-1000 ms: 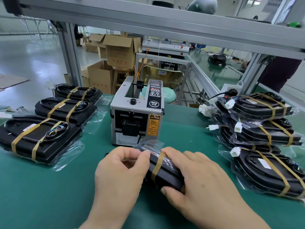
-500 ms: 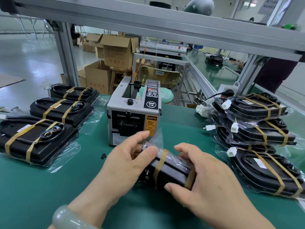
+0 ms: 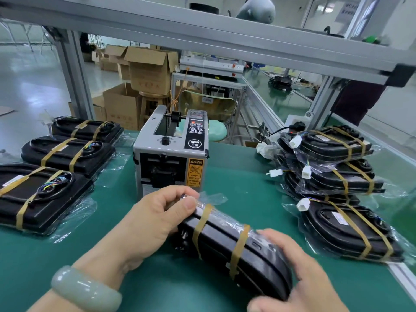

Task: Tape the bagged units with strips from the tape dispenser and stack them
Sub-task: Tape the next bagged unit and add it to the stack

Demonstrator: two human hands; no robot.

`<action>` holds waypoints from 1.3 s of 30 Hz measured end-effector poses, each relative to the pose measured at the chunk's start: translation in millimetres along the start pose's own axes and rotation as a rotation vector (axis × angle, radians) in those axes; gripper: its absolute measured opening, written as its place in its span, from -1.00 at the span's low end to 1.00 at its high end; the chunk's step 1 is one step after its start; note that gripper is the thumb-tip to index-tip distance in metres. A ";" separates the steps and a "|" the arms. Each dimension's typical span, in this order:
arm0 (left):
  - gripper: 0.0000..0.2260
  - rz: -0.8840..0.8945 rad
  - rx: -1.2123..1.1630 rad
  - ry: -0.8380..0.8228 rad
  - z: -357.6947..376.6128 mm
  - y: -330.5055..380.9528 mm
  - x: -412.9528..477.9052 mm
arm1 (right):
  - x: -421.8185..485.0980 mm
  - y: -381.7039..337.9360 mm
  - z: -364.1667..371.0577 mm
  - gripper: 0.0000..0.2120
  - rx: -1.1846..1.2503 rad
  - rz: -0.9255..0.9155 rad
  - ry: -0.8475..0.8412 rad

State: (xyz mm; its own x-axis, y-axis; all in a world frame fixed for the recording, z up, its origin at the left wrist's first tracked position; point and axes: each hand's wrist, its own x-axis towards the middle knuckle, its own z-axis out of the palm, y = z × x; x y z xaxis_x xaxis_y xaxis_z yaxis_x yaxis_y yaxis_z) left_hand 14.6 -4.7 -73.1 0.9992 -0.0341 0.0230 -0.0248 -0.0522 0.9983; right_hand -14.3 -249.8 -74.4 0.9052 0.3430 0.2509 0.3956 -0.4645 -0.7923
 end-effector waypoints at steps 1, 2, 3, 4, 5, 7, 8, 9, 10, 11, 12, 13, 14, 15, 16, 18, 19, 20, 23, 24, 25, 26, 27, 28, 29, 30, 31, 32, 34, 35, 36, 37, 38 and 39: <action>-0.72 -0.003 -0.007 -0.002 -0.8 -1.2 -0.9 | -1.5 2.0 2.9 -0.31 0.062 0.027 -0.050; -0.71 -0.010 -0.019 0.000 -1.2 -1.5 -2.1 | -2.3 2.7 5.4 -0.31 0.095 0.034 -0.054; -0.71 -0.021 -0.034 0.003 -1.8 -1.4 -3.7 | -2.5 2.6 7.2 -0.31 0.109 0.036 -0.022; -0.70 -0.033 -0.052 0.003 -2.5 -1.6 -5.2 | -2.8 2.5 8.1 -0.28 0.120 0.034 0.031; -0.65 -0.045 -0.068 0.002 -3.3 -2.0 -6.9 | -3.3 2.2 7.9 -0.26 0.127 0.031 0.089; -0.52 -0.079 -0.099 0.067 -4.5 -2.2 -7.7 | -4.1 -0.1 4.6 -0.25 0.090 0.024 0.222; -0.54 -0.105 -0.130 0.158 -5.1 -2.5 -5.2 | -4.0 -3.4 1.0 -0.26 0.021 0.004 0.278; -0.64 -0.142 -0.175 0.277 -6.5 -2.6 -0.9 | -2.9 -7.4 -3.0 -0.29 -0.068 -0.029 0.321; -0.76 -0.183 -0.229 0.389 -8.8 -2.8 4.1 | -0.9 -12.5 -6.6 -0.32 -0.143 -0.067 0.357; -0.86 -0.216 -0.279 0.476 -11.0 -1.9 9.0 | 1.5 -17.3 -9.6 -0.37 -0.192 -0.101 0.383; -0.91 -0.239 -0.317 0.535 -12.9 -0.2 14.1 | 3.9 -22.2 -11.4 -0.40 -0.221 -0.122 0.401; -0.93 -0.257 -0.340 0.574 -14.9 1.6 18.9 | 6.3 -25.4 -11.7 -0.41 -0.248 -0.130 0.416; -0.93 -0.271 -0.351 0.600 -16.6 3.0 23.1 | 7.9 -28.1 -11.2 -0.41 -0.268 -0.124 0.420; -0.92 -0.285 -0.355 0.616 -18.2 4.3 26.8 | 8.6 -28.8 -10.0 -0.40 -0.288 -0.115 0.419; -0.91 -0.298 -0.355 0.622 -19.2 5.5 30.6 | 8.8 -29.2 -8.8 -0.40 -0.302 -0.105 0.416; -0.89 -0.320 -0.357 0.611 -19.8 7.9 37.2 | 8.4 -29.2 -6.8 -0.41 -0.318 -0.087 0.401; -0.90 -0.329 -0.361 0.602 -19.4 8.7 39.7 | 7.9 -29.0 -5.9 -0.41 -0.325 -0.084 0.392; -0.91 -0.336 -0.369 0.596 -18.8 9.4 41.9 | 7.9 -29.0 -5.1 -0.41 -0.330 -0.086 0.384; -0.91 -0.338 -0.387 0.612 -17.8 11.3 47.4 | 7.6 -30.5 -3.3 -0.41 -0.316 -0.097 0.361; -0.91 -0.338 -0.387 0.623 -17.5 12.1 49.5 | 7.4 -31.1 -3.0 -0.41 -0.311 -0.099 0.355; -0.91 -0.338 -0.384 0.639 -17.4 12.9 51.3 | 7.1 -31.5 -2.7 -0.41 -0.308 -0.099 0.352; -0.91 -0.339 -0.379 0.659 -17.3 13.7 53.4 | 7.1 -31.6 -2.6 -0.41 -0.308 -0.098 0.350; -0.92 -0.338 -0.371 0.681 -17.1 14.0 55.1 | 7.0 -31.7 -2.5 -0.41 -0.313 -0.099 0.350; -0.92 -0.336 -0.362 0.702 -16.6 13.9 56.6 | 6.9 -31.8 -2.2 -0.41 -0.322 -0.099 0.350; -0.92 -0.333 -0.354 0.722 -16.0 13.4 57.9 | 6.6 -31.8 -1.8 -0.41 -0.328 -0.096 0.351; -0.92 -0.329 -0.346 0.741 -15.2 12.6 59.0 | 6.4 -31.8 -1.1 -0.41 -0.331 -0.093 0.350; -0.91 -0.322 -0.341 0.759 -14.2 12.0 60.2 | 6.0 -31.6 -0.4 -0.41 -0.331 -0.091 0.348; -0.91 -0.314 -0.334 0.777 -13.0 11.5 61.8 | 5.5 -31.3 0.5 -0.41 -0.330 -0.089 0.346; -0.89 -0.300 -0.312 0.818 -10.1 12.2 65.0 | 4.7 -30.5 2.1 -0.41 -0.334 -0.083 0.347; -0.89 -0.296 -0.300 0.839 -8.4 13.3 65.9 | 4.5 -30.4 2.8 -0.41 -0.336 -0.081 0.350; -0.89 -0.292 -0.292 0.858 -6.7 14.5 66.1 | 4.2 -30.3 3.2 -0.40 -0.336 -0.083 0.353; -0.89 -0.290 -0.289 0.870 -5.6 15.3 65.1 | 3.7 -29.6 3.0 -0.40 -0.336 -0.088 0.356; -0.90 -0.288 -0.290 0.869 -4.9 15.9 62.9 | 3.0 -28.2 2.5 -0.38 -0.334 -0.096 0.359; -0.89 -0.287 -0.296 0.850 -4.9 16.4 59.2 | 1.9 -26.4 1.7 -0.36 -0.328 -0.105 0.360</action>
State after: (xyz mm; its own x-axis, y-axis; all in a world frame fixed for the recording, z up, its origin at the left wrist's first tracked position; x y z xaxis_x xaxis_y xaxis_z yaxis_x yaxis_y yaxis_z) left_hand 73.5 -2.7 -55.1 0.6575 0.6862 -0.3110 0.1181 0.3139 0.9421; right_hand -23.2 -235.5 -54.0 0.8313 0.1249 0.5417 0.4628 -0.6952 -0.5500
